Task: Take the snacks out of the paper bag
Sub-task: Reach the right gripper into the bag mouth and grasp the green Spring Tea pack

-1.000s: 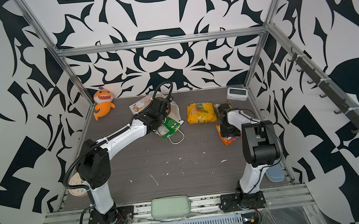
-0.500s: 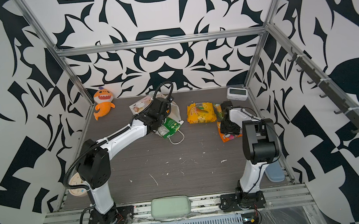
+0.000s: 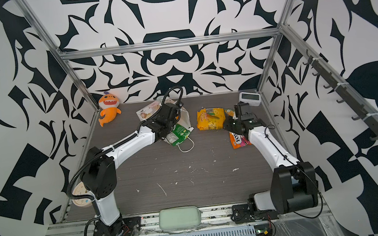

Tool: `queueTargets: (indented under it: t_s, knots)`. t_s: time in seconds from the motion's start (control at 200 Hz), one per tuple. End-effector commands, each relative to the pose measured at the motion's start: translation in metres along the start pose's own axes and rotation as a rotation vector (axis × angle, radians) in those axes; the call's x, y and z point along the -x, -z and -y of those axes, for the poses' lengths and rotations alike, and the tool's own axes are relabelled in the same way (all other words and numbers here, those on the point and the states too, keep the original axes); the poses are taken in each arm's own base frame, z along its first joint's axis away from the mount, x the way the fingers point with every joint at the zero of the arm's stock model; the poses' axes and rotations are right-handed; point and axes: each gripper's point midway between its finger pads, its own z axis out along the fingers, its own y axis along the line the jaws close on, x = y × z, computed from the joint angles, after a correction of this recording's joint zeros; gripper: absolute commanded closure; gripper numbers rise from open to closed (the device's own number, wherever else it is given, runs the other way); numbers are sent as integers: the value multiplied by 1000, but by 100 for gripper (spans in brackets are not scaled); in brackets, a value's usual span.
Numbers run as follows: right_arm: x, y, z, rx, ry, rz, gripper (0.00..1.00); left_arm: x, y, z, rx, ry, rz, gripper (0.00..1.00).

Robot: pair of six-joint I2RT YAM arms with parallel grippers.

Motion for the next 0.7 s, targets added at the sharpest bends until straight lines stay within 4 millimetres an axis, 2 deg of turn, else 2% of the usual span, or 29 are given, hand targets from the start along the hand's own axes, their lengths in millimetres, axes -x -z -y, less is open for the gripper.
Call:
queueTargets:
  t_s: [0.0, 0.105, 0.225, 0.395, 0.695]
  knots:
    - [-35, -33, -77, 271, -9, -117, 51, 18, 13, -13, 35, 66, 53, 95]
    - [-63, -62, -113, 356, -23, -200, 52, 19, 13, -10, 27, 67, 52, 95]
    - [-88, -90, -130, 380, -72, -282, 53, 19, 14, -10, 25, 67, 53, 95]
    - [-106, -116, -129, 372, -173, -319, 53, 21, 16, -12, 27, 70, 59, 95]
    - [-115, -133, -128, 363, -232, -317, 52, 23, 15, -11, 25, 71, 65, 95]
